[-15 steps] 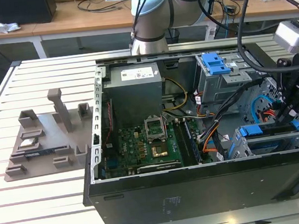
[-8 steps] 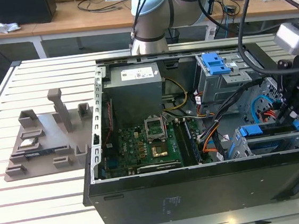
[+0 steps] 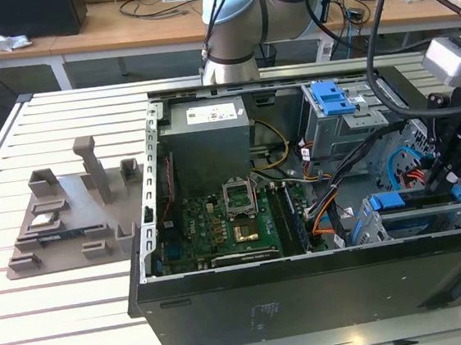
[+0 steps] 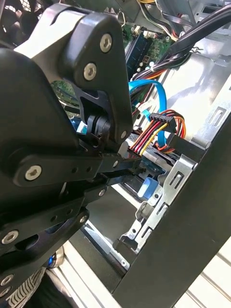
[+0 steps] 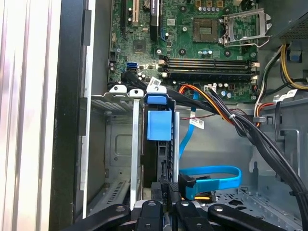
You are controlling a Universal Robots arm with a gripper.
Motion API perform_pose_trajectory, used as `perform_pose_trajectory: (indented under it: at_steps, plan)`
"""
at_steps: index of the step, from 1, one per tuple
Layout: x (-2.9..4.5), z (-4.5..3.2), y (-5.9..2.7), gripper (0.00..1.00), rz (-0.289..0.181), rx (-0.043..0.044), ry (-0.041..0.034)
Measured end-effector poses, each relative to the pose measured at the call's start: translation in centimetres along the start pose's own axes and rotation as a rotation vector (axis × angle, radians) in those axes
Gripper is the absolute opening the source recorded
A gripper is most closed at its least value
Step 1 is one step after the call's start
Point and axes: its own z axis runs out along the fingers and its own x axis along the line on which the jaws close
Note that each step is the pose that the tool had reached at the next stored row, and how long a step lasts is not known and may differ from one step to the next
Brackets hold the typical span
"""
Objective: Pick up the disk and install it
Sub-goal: 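Insert the first disk wire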
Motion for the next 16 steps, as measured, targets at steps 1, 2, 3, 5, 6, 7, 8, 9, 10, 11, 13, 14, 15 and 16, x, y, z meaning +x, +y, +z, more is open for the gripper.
perform_pose_trajectory:
  at_steps: [1,2,3,5,6,7,8,9,10,11,13,14,15,16]
  plan:
    - [0.01,-0.11,0.01,0.17,0.0,0.0002,-0.0006]
    - [0.0,-0.12,0.01,0.17,0.0,0.0004,-0.0048]
    - [0.0,-0.13,0.02,0.17,-0.001,0.0005,-0.0104]
    - [0.0,-0.05,0.01,0.17,-0.001,0.0006,-0.0188]
    - [0.0,-0.02,0.01,0.17,-0.001,0.0007,-0.019]
    - [0.0,0.07,0.0,0.17,-0.001,0.0007,-0.0191]
    - [0.02,0.13,0.0,0.17,-0.001,0.0008,-0.0187]
    - [0.04,0.2,-0.01,0.17,-0.001,0.0008,-0.0188]
    - [0.05,0.22,-0.01,0.17,-0.001,0.0008,-0.0191]
    - [0.06,0.21,-0.01,0.17,-0.001,0.0007,-0.0191]
    - [0.1,0.11,0.0,0.17,-0.001,0.001,-0.0195]
    - [0.18,0.09,0.0,0.17,-0.001,0.001,-0.0192]
    - [0.34,0.1,0.0,0.17,-0.001,0.001,-0.0193]
    - [0.36,0.1,0.0,0.17,-0.002,0.0011,-0.0192]
